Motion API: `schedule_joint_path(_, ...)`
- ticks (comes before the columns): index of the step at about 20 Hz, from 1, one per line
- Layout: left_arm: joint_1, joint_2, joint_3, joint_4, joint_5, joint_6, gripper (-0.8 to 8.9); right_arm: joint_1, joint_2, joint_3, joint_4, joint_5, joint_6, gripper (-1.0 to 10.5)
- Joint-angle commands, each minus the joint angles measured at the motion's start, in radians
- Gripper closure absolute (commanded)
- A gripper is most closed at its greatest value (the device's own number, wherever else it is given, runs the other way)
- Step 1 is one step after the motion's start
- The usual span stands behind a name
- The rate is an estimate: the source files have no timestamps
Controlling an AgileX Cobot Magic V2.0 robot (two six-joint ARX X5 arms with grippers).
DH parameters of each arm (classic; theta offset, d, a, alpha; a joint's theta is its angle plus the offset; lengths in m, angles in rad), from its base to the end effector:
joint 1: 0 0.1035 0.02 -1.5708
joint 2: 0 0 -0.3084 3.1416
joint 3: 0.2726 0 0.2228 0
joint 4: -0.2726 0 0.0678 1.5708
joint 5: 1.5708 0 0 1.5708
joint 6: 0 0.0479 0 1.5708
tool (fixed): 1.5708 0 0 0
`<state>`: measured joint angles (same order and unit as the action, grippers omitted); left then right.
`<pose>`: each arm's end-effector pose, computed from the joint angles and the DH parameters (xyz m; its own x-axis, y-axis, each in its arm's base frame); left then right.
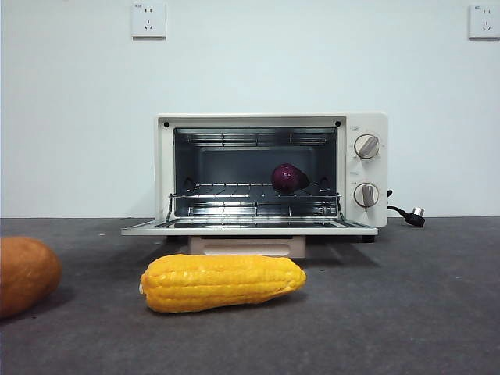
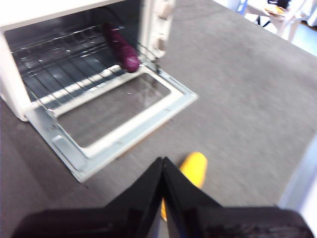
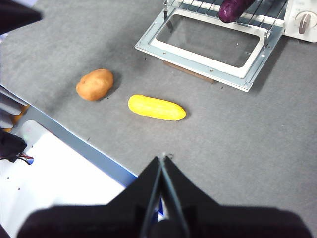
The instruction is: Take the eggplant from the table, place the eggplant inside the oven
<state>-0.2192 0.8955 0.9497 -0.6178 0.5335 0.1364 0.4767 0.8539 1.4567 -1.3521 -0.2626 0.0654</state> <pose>0.1220 -0.0521 0.3575 0.5999 -0.6547 -0.4600 0.6721 0.7242 -0.1542 0.0331 0.0311 0.4294 0.5091 0.5551 -0.6578 -0.5711 0.7896 0.2243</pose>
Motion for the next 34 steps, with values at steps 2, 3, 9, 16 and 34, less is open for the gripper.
schedule_joint_path(2,0.058,0.135,-0.004,0.109,0.002,-0.054,8.2,0.002,-0.031,-0.001,-0.024,-0.01,-0.009,9.6)
schedule_joint_path(3,0.075,0.169,-0.004,0.125,0.011,-0.056,8.2,0.002,-0.039,-0.001,-0.024,-0.01,-0.003,9.6)
schedule_joint_path(9,0.203,0.397,-0.004,0.197,0.089,-0.06,8.2,0.002,-0.099,-0.001,-0.024,-0.01,0.033,9.6)
schedule_joint_path(16,0.282,0.653,-0.004,0.31,0.212,-0.085,8.2,0.002,-0.174,-0.001,-0.024,-0.01,0.114,9.6)
schedule_joint_path(34,0.129,0.993,-0.004,0.63,0.259,-0.203,8.2,0.002,-0.223,-0.001,-0.025,-0.01,0.219,9.6)
